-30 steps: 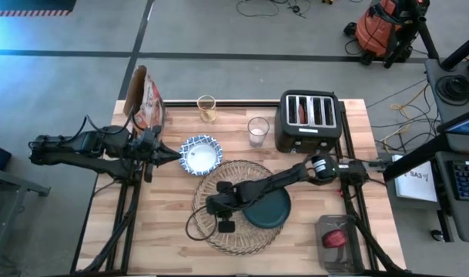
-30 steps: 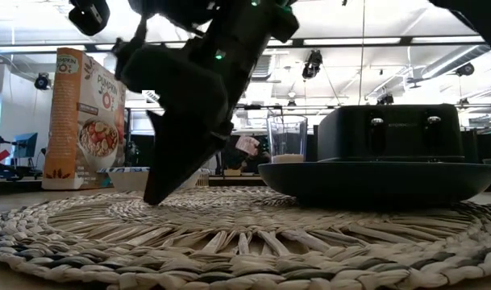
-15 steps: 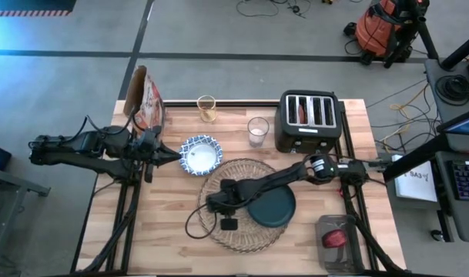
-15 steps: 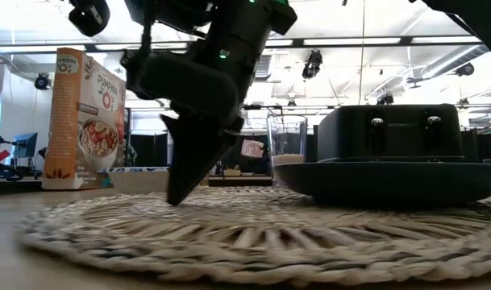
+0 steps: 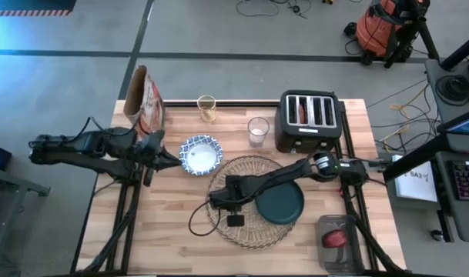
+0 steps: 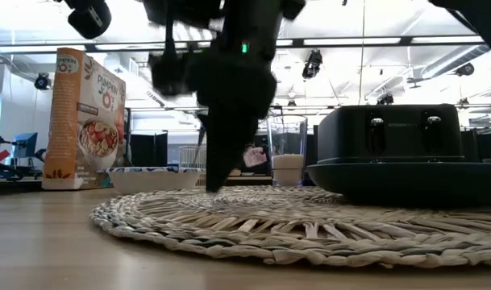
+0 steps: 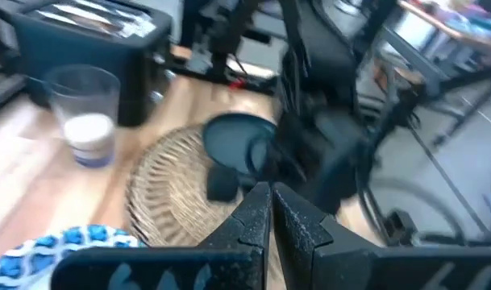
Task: Arrange a breakfast setting
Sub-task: Adjust the brown table mat on the table, then put the white patterned bowl to the left of the black plate on the brown table mat
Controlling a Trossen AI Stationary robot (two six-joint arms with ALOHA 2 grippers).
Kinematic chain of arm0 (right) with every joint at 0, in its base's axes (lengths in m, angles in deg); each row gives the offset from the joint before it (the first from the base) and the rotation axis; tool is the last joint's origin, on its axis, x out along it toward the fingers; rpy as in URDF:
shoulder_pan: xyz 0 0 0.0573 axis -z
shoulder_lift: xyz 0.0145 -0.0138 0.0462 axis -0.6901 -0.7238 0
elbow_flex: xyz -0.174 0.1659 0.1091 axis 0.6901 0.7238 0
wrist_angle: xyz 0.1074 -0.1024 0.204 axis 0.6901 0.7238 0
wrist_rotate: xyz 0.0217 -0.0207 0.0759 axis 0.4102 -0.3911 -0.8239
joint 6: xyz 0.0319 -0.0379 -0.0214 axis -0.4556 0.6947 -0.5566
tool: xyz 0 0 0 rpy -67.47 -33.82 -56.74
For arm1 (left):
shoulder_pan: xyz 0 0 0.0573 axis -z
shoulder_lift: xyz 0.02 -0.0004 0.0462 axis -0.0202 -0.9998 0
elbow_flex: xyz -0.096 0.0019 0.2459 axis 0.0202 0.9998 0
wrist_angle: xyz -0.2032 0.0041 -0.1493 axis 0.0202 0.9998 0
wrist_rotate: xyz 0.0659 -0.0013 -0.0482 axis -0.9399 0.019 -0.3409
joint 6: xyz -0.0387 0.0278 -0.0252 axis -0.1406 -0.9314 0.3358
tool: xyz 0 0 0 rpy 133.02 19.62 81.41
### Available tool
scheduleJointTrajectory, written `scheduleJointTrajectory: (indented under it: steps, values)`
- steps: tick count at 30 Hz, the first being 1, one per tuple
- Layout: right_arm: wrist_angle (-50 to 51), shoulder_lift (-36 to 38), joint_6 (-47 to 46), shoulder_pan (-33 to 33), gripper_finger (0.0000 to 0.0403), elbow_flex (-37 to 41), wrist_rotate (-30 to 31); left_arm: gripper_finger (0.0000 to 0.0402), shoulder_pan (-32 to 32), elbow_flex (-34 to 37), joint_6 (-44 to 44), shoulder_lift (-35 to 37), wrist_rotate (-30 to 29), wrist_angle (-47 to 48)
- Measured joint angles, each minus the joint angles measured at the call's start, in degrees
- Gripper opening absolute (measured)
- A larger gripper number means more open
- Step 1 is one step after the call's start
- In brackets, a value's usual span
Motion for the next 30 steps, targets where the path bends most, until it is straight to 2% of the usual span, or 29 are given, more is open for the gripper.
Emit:
scheduleJointTrajectory:
  steps: [10,17,22,24,28,30]
  values:
    - [6.41,10.4,-0.32,-0.07,0.0063,-0.2,1.4,0.0009,0.02,-0.02,-0.26,-5.76,1.29,7.65]
    - [14.52,16.54,-3.63,-0.17,0.0099,-0.2,6.75,0.0077,0.02,-0.02,-0.72,-8.94,1.33,12.54]
    - [17.34,20.48,-4.17,-0.17,0.0119,0.88,10.32,0.0135,0.02,-0.02,-8.47,-11.76,1.11,13.02]
    - [17.79,21.71,-4.13,-0.11,0.0125,2.48,11.19,0.0152,0.02,-0.02,-11.66,-13.48,-2.63,12.84]
    - [18.09,24.02,-4.06,0.26,0.0132,8.19,12.5,0.0164,-0.07,-0.02,-9.68,-17.93,-17.88,12.54]
    - [18.13,25.69,-4.47,0.44,0.0132,11.57,12.67,0.0163,-0.09,-0.02,-9.03,-20.15,-19.9,13.13]
